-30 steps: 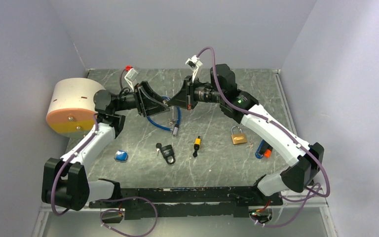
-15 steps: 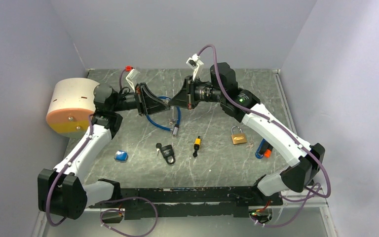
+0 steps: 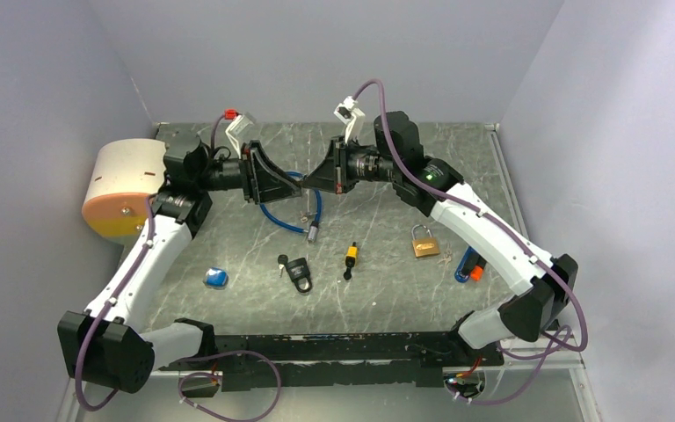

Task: Unlock with the key
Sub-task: Pick up the key from the center of the board.

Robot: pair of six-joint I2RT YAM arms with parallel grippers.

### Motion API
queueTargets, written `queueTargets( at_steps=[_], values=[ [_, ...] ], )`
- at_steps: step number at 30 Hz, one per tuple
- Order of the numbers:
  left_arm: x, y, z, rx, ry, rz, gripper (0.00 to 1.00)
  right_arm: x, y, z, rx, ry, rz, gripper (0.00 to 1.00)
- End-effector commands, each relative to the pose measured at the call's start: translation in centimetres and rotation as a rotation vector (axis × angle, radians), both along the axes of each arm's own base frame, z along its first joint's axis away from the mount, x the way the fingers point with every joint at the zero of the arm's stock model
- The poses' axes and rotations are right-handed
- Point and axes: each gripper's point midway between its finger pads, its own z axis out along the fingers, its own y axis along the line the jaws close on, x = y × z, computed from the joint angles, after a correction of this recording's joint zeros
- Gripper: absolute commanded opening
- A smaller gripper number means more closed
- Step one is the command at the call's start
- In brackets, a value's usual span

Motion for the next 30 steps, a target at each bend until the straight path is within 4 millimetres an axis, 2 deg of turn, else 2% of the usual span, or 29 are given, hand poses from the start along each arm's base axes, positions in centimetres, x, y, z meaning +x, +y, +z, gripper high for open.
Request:
queueTargets(
  at_steps=[1, 6, 19, 21, 28, 30],
  values=[
    [-0.2, 0.0, -0.3, 0.006, -0.014, 0.005, 0.48, -0.1, 0.3, 1.4, 0.046, -0.015, 0.015, 0.00],
    [0.2, 0.1, -1.0, 0.021, -0.021, 0.033, 0.70, -0.2, 0.4, 1.6, 0.047, -0.005, 0.021, 0.00],
    [1.2, 0.6, -2.3, 0.059, -0.095, 0.126, 0.75, -0.6, 0.6, 1.9, 0.065, 0.024, 0.042, 0.00],
    [1.0, 0.6, -2.3, 0.051, -0.099, 0.115, 0.75, -0.7, 0.7, 2.1, 0.070, 0.028, 0.044, 0.00],
    [0.9, 0.1, -1.8, -0.026, -0.093, 0.082, 0.51, -0.8, 0.9, 2.0, 0.071, 0.052, 0.058, 0.00],
    [1.0, 0.0, -1.6, -0.038, -0.092, 0.078, 0.48, -0.8, 0.9, 1.9, 0.071, 0.061, 0.059, 0.00]
  ],
)
